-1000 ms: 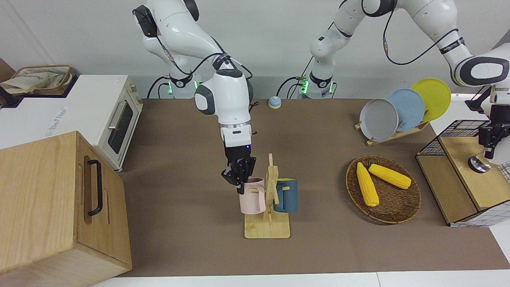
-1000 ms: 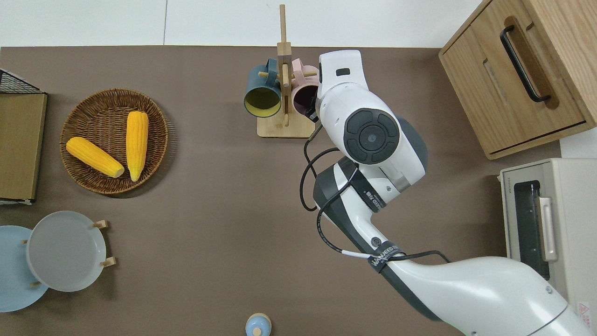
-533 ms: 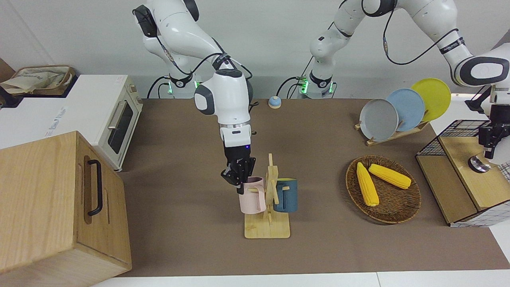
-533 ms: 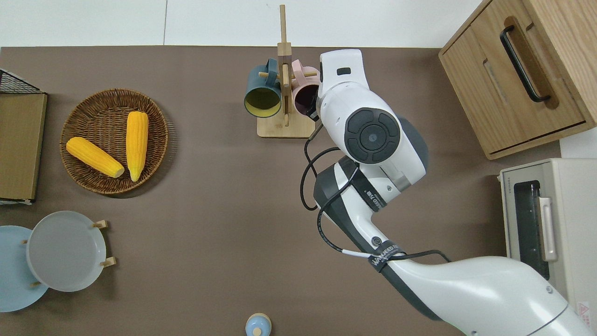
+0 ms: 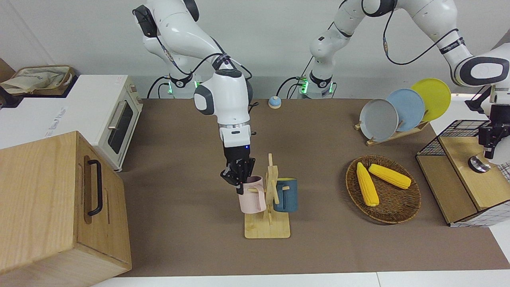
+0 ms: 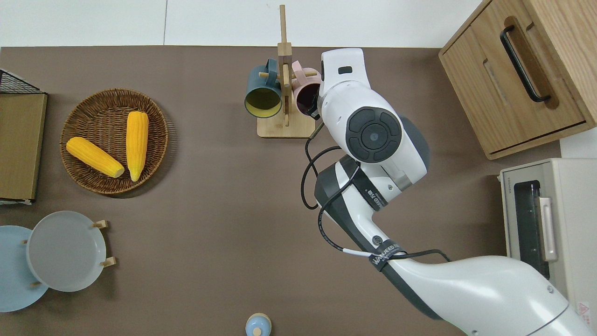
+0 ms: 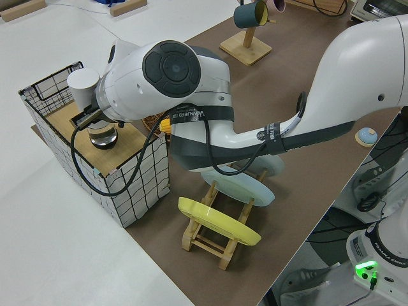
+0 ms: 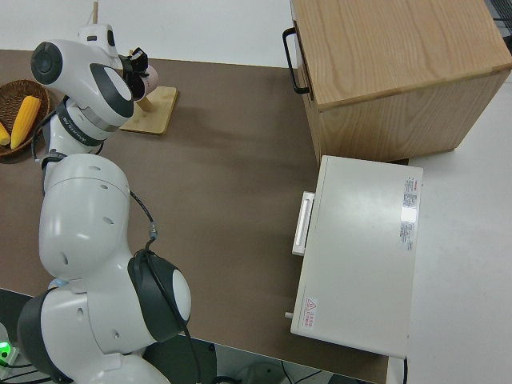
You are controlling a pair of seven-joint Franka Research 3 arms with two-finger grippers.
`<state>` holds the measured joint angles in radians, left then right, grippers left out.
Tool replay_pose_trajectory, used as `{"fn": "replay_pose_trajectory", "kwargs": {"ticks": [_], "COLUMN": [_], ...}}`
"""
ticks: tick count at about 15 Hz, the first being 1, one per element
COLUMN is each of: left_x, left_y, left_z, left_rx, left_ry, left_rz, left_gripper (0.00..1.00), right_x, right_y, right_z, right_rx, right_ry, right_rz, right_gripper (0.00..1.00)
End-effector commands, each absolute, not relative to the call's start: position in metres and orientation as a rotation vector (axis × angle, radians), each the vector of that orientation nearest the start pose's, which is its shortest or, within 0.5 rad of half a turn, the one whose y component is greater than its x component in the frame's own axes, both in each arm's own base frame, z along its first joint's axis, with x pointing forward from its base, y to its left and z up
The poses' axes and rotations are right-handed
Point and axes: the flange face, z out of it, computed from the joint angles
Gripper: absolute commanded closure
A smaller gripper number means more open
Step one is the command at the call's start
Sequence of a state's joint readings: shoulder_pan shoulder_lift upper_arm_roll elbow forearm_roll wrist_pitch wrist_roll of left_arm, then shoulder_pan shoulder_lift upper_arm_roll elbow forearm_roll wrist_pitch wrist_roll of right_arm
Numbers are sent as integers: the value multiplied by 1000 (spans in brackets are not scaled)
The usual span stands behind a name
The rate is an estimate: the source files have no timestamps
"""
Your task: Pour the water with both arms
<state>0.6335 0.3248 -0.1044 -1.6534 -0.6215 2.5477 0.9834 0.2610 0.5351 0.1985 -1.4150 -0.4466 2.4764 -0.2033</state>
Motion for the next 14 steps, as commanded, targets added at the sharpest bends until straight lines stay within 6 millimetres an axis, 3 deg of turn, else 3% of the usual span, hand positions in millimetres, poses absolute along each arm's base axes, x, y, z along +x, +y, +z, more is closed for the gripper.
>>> {"fn": "replay_pose_trajectory", "kwargs": {"ticks": [1, 14], "left_x": [596, 596], "left_y": [366, 365], "left_z": [492, 493], "left_rx": [-2900, -2900], "left_ry": [0, 1], "left_rz": [-1187, -1190], "left_gripper": [1000, 1000], "right_x": [684, 686], "right_y": [313, 304], "right_z": [442, 455], "right_rx": [-2893, -2901], "right_ry": [-1363, -1334], "right_rz": [-924, -942], "right_gripper": [923, 923]}}
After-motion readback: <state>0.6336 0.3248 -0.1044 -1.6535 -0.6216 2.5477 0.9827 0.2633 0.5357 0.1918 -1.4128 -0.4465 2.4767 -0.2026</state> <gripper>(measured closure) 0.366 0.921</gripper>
